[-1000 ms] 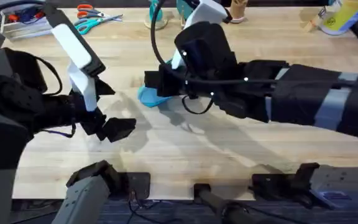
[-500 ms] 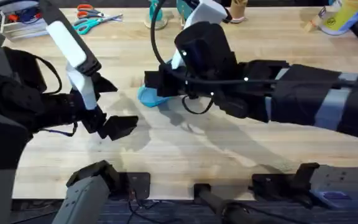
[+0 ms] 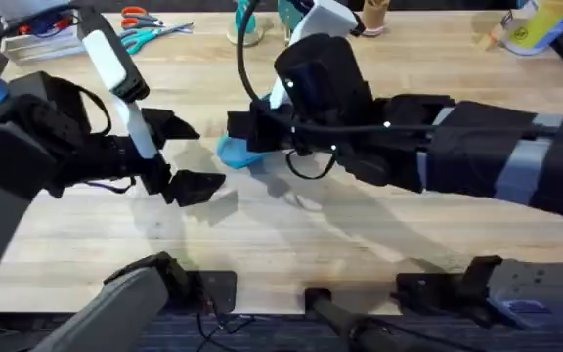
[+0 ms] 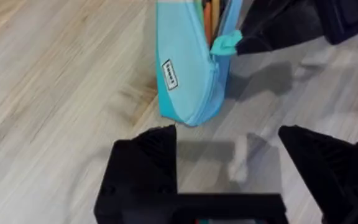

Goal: Unzip the bag, pick up the pens from the table one at a time and place them inside, then zip the bag closed.

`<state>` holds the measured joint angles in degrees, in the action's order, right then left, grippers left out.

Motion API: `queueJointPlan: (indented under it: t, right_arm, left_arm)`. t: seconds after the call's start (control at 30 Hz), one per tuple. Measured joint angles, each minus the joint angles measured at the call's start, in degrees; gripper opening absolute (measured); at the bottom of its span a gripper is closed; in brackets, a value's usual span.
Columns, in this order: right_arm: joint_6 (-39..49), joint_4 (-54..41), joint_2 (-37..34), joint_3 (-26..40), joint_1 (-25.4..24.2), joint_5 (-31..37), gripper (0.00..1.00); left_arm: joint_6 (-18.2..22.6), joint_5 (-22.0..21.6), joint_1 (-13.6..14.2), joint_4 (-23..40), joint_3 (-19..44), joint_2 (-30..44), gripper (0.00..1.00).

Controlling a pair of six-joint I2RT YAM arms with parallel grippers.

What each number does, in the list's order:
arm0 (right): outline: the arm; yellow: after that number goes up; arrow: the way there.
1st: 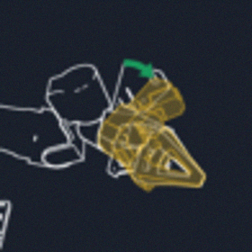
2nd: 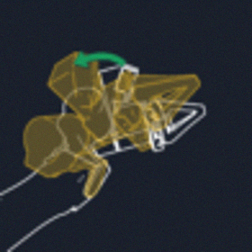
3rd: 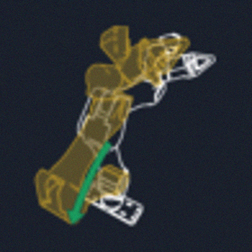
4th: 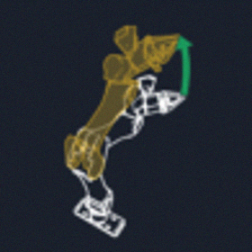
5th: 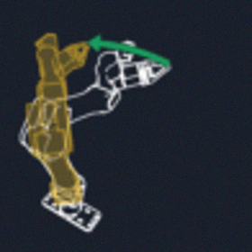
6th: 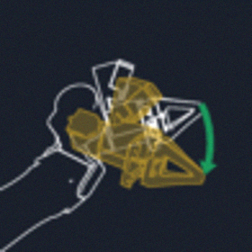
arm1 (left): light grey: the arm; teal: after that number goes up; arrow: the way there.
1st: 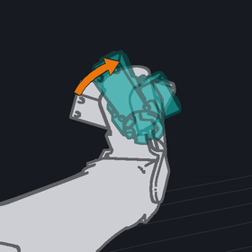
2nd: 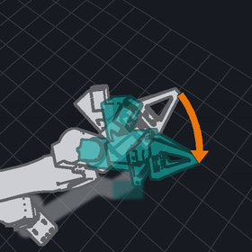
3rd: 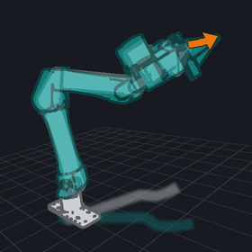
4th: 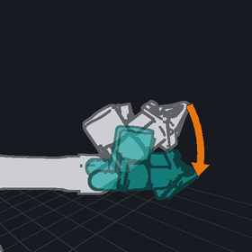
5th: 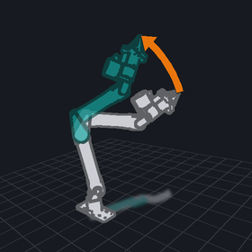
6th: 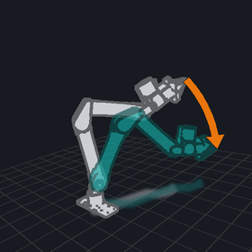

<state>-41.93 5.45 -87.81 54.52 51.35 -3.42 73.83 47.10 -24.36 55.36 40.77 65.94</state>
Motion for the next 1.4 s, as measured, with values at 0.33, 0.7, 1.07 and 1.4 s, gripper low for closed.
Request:
queueJointPlan:
  t: [0.33, 0.7, 1.07, 1.4]
  right_arm:
    - [0.02, 0.00, 0.00, -0.02, 0.00, 0.00, 0.029]
    - [0.02, 0.00, 0.00, 0.00, 0.00, 0.00, 0.030]
    - [0.02, 0.00, 0.01, 0.00, 0.00, 0.00, 0.030]
    - [-0.04, 0.00, 0.00, 0.00, 0.00, 0.00, 0.029]
  left_arm:
    - [4.73, 6.60, 0.00, -6.17, 0.00, 7.54, 0.995]
    - [5.34, 10.24, 1.43, -11.18, 0.02, 12.41, 0.994]
    - [5.50, 10.33, 7.80, -16.12, 0.11, 13.89, 0.993]
    - [5.54, 8.82, 9.44, -16.29, 0.11, 13.89, 0.835]
